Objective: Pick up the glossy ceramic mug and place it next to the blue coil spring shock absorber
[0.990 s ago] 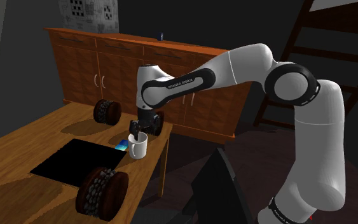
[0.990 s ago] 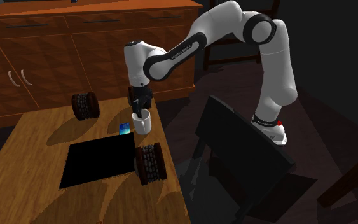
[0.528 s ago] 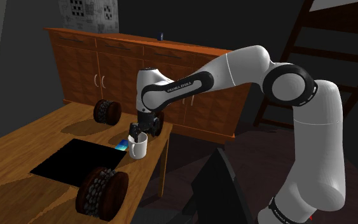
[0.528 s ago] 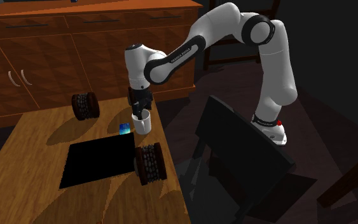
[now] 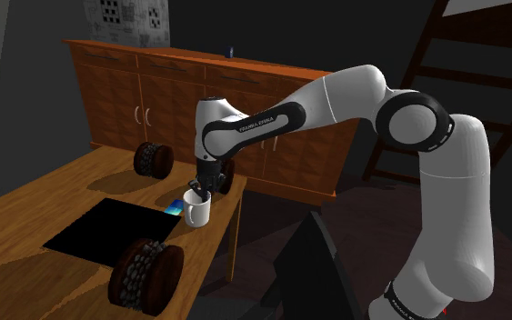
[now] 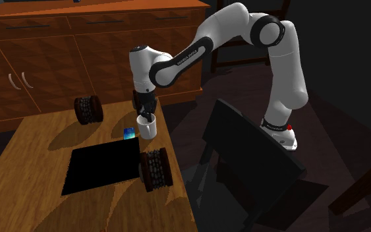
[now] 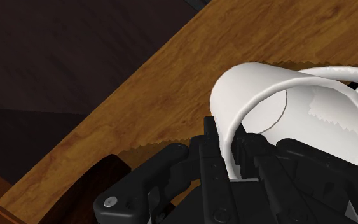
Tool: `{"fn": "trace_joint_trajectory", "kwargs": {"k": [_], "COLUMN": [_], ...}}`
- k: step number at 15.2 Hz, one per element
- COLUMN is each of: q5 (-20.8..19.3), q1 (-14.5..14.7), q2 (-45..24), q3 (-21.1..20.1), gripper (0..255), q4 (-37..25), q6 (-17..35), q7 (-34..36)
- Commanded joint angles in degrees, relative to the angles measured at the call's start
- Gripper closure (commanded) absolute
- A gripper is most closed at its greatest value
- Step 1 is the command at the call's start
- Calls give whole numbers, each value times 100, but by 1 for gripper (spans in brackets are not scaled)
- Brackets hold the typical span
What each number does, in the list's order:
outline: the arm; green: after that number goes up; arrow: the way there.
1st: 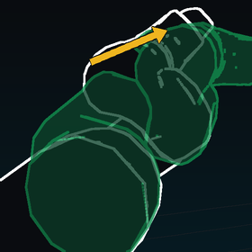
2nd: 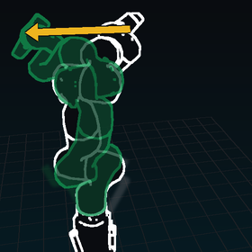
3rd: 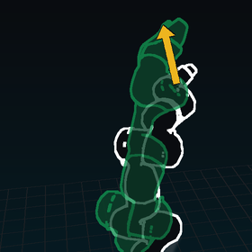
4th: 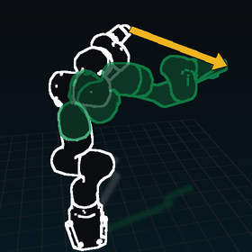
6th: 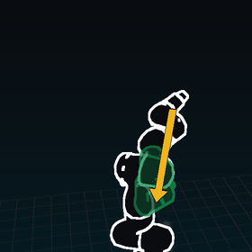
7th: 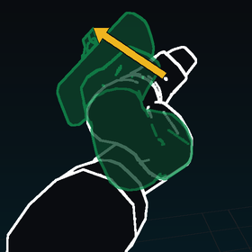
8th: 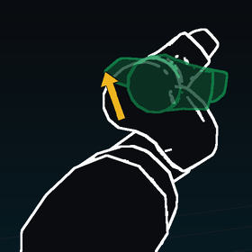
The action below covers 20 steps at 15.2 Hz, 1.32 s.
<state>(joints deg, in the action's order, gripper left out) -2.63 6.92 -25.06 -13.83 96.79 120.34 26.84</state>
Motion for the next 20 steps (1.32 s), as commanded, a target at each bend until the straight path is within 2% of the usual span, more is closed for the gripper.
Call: {"fn": "trace_joint_trajectory", "kwargs": {"k": [1,4,20], "q5": [0,0,96], "q1": [0,0,-20], "q2": [1,1,391], "q3": [0,0,-50], "gripper": [255,255,255], "q4": [-1,0,-687], "q6": [0,1,-1067], "q7": [0,0,-15]}}
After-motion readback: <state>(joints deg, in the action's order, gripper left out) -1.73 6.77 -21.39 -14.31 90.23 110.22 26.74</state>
